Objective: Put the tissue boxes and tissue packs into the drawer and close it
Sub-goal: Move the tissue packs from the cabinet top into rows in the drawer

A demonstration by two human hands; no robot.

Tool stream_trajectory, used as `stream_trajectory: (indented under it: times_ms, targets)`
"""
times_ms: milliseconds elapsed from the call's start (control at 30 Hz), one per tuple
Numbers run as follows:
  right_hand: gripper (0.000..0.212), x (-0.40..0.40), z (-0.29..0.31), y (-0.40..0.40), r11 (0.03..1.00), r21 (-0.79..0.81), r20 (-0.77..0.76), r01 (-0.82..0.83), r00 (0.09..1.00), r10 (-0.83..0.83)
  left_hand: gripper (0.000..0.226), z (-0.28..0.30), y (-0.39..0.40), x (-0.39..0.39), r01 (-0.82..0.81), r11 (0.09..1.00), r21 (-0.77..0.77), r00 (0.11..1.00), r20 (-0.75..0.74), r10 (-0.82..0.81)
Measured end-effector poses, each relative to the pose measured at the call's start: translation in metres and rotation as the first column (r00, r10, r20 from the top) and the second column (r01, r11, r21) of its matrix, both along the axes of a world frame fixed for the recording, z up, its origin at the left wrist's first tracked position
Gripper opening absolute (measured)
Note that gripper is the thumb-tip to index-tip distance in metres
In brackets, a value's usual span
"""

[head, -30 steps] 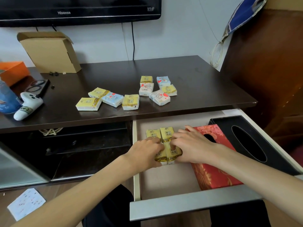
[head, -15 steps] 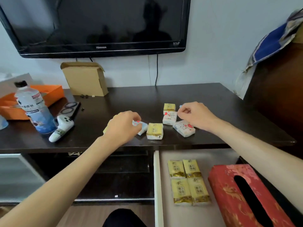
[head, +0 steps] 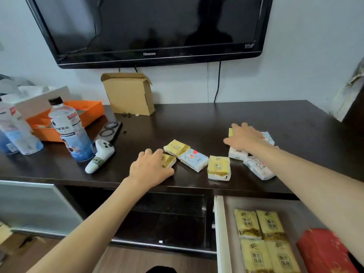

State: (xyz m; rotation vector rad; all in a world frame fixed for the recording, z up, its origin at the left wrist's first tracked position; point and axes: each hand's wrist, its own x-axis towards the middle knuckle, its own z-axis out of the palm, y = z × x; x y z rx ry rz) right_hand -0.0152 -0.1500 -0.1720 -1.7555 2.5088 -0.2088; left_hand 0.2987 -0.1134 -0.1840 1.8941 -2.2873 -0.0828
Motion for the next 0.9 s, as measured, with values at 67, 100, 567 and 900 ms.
stream_trajectory:
  times_ms: [67,100,567,900]
  targets:
    - [0.066,-0.001,-0.002,-0.005,1.000,-0.018,-0.018,0.011,1.000,-0.011,0.075,0.000,0.004,0.004,0.013,1.000,-0.005,1.000,-0.028,-0.013]
    - [0.065,0.000,-0.001,-0.006,0.999,-0.046,-0.013,0.013,1.000,-0.014,0.076,0.001,0.007,0.005,0.016,1.000,-0.015,0.999,-0.047,-0.017]
    - [0.083,0.004,0.044,0.126,0.924,-0.362,0.216,-0.122,0.953,0.211,0.091,0.047,0.110,-0.058,0.349,0.937,0.024,0.891,-0.317,-0.324]
    - [0.084,-0.013,0.007,0.303,0.954,-0.090,0.174,-0.287,0.939,0.298,0.075,-0.023,0.208,-0.096,0.705,0.663,0.250,0.709,-0.271,-0.652]
